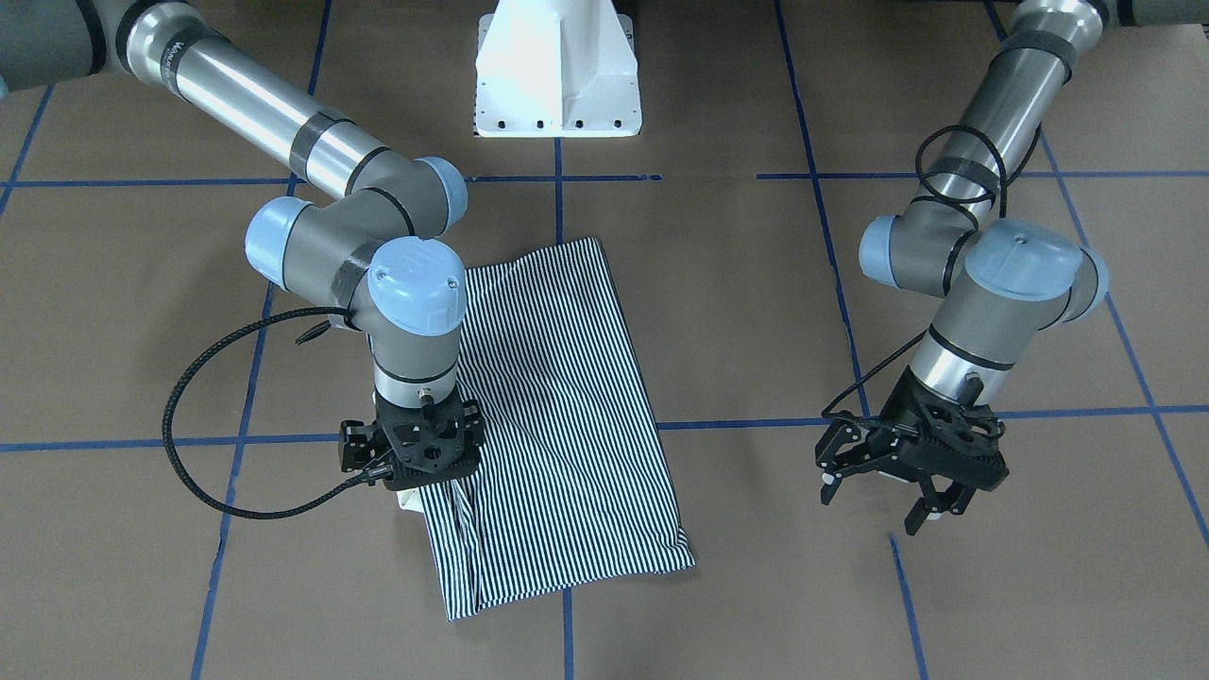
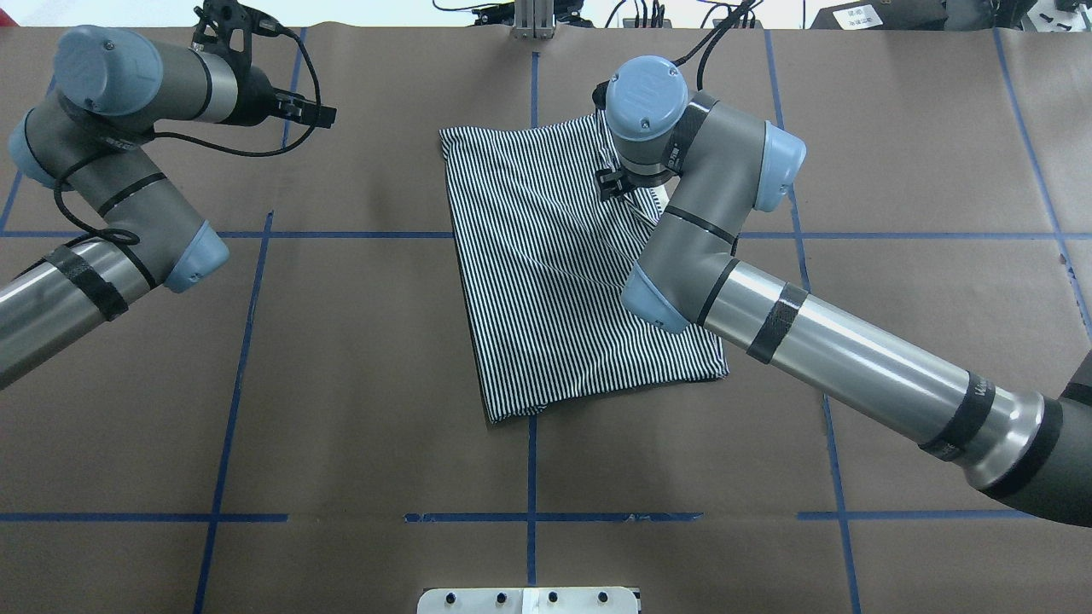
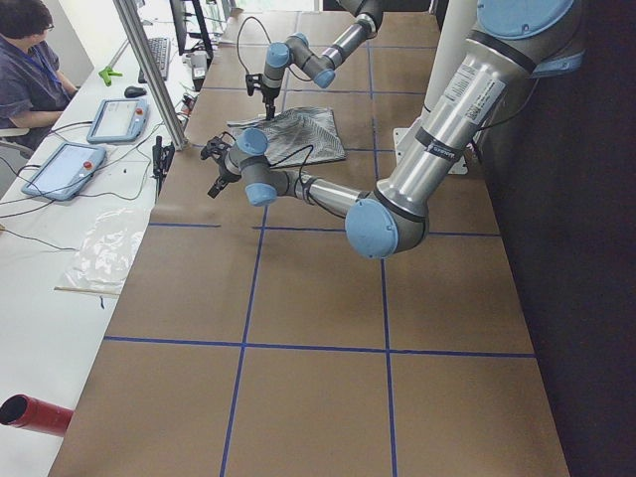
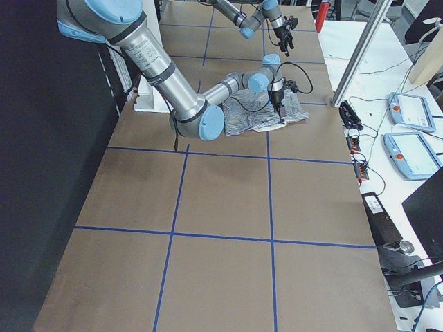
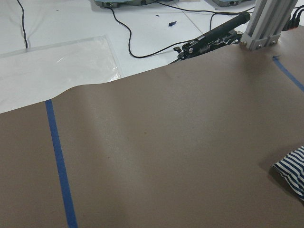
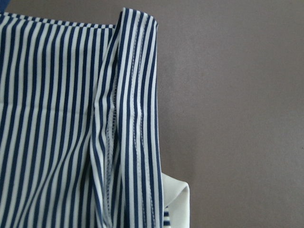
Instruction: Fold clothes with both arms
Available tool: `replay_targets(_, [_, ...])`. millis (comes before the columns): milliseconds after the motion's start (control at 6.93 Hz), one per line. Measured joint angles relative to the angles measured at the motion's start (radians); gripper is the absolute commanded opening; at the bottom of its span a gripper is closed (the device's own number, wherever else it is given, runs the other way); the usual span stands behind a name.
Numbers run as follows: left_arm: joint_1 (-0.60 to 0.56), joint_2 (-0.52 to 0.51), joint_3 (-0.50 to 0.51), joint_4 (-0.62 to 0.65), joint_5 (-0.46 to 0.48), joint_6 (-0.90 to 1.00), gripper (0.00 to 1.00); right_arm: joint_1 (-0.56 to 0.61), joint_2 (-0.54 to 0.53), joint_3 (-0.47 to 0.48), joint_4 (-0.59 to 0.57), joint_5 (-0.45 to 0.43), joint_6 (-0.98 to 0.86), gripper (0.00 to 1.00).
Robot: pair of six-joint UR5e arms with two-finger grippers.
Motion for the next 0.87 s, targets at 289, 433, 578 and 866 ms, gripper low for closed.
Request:
replay_targets(289, [0.0, 0.0, -0.001, 0.0, 0.0, 0.0, 1.0, 0.024, -0.006, -0.031, -0.01, 0.001, -0.052, 1.0])
replay_targets(433, [0.0, 0.001, -0.003, 0.0, 0.0, 0.001, 1.0, 0.048, -0.013, -0.045, -0.032, 0.001, -0.092, 1.0])
replay_targets(578, [0.0, 0.002, -0.007, 0.001, 0.0, 0.001, 1.0, 0.075, -0.019, -0.05, -0.061, 0.002, -0.135, 1.0])
replay_targets(866, [0.009, 0.006, -0.066, 0.029, -0.006, -0.028, 1.0, 0.118, -0.025, -0.018, -0.054, 0.063, -0.152, 1.0])
